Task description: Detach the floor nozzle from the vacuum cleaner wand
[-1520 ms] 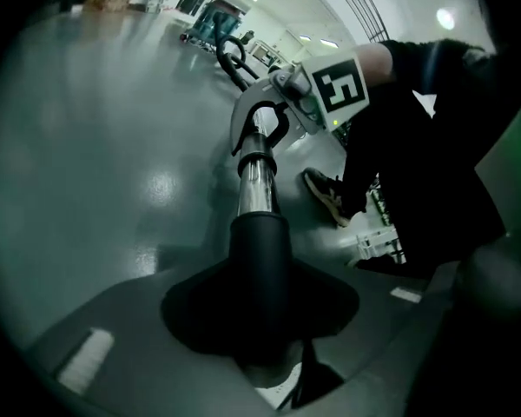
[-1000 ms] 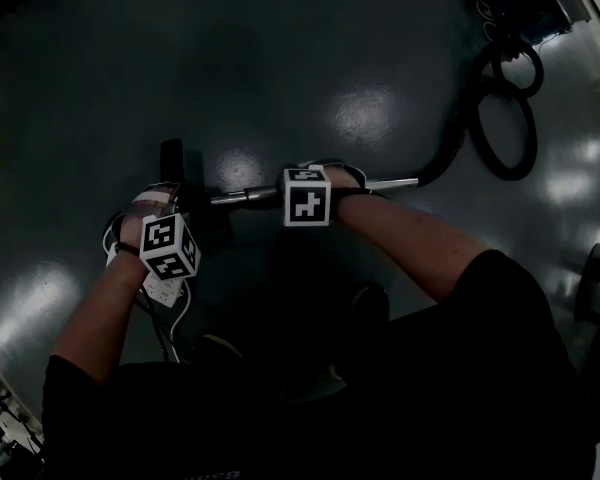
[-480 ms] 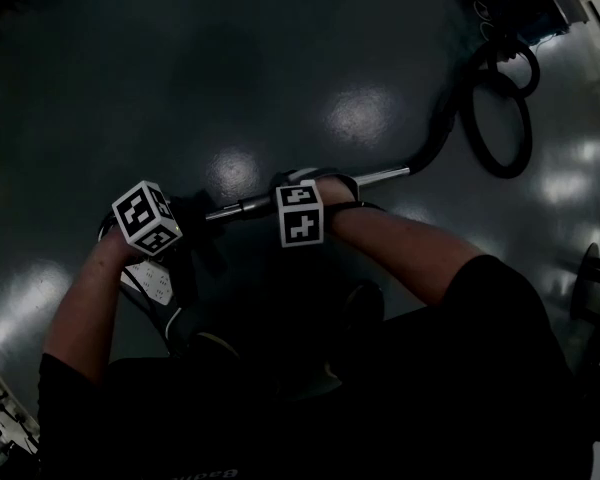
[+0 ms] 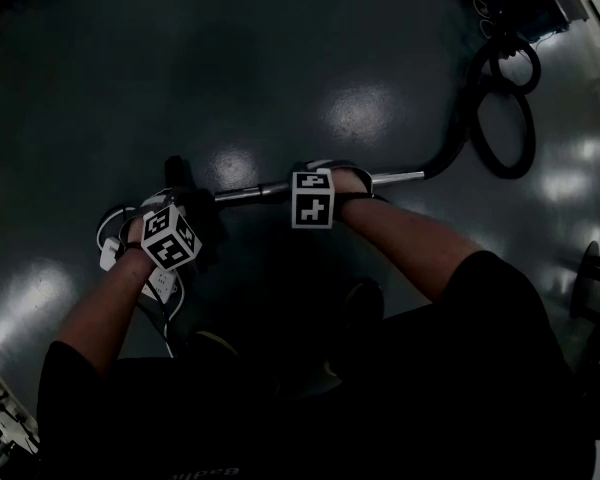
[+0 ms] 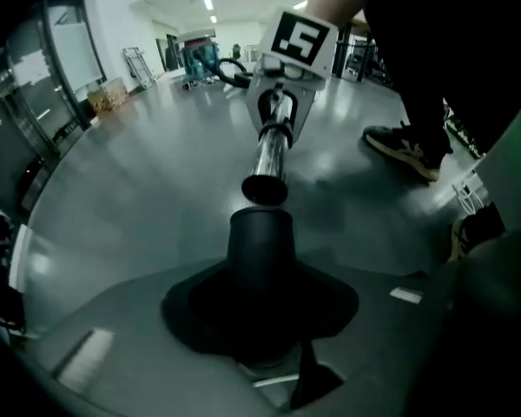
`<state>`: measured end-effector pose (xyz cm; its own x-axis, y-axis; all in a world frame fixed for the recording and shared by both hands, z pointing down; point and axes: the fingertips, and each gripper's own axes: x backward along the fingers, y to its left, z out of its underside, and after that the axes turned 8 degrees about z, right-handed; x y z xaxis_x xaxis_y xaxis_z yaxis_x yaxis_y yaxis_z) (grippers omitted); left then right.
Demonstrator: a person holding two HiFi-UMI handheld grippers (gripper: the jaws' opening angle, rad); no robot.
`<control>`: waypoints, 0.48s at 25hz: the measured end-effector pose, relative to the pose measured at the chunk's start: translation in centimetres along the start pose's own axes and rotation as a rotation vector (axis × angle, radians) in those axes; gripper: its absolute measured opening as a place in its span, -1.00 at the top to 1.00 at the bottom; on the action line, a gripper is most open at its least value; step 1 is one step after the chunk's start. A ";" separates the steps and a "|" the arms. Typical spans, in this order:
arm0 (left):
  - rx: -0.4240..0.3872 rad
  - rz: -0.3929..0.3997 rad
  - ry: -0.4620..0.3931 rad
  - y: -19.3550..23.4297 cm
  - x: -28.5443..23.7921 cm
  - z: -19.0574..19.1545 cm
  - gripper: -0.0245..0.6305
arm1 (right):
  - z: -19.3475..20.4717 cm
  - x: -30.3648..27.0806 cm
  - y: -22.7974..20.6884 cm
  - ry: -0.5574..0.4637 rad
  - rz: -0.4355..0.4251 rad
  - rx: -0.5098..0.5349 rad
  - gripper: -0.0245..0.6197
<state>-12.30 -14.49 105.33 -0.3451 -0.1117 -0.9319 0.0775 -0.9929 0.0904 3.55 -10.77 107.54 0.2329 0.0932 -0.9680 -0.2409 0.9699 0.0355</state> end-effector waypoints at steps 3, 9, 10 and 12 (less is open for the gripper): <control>-0.054 -0.008 0.123 0.3 -1.7 2.5 0.47 | 0.3 -1.5 0.7 0.023 0.017 0.021 0.49; -0.347 0.035 0.311 -2.5 -4.7 3.8 0.46 | 1.5 -4.1 2.2 0.098 0.052 0.075 0.47; -0.377 0.033 0.332 -2.8 -5.0 3.9 0.46 | 1.7 -4.4 2.3 0.104 0.062 0.078 0.47; -0.408 0.025 0.366 -3.1 -5.6 4.3 0.46 | 2.0 -4.8 2.3 0.112 0.083 0.083 0.47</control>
<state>-14.61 -10.98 111.81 0.0037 -0.0415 -0.9991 0.4628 -0.8856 0.0385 3.81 -8.57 112.81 0.1075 0.1523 -0.9825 -0.1754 0.9756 0.1320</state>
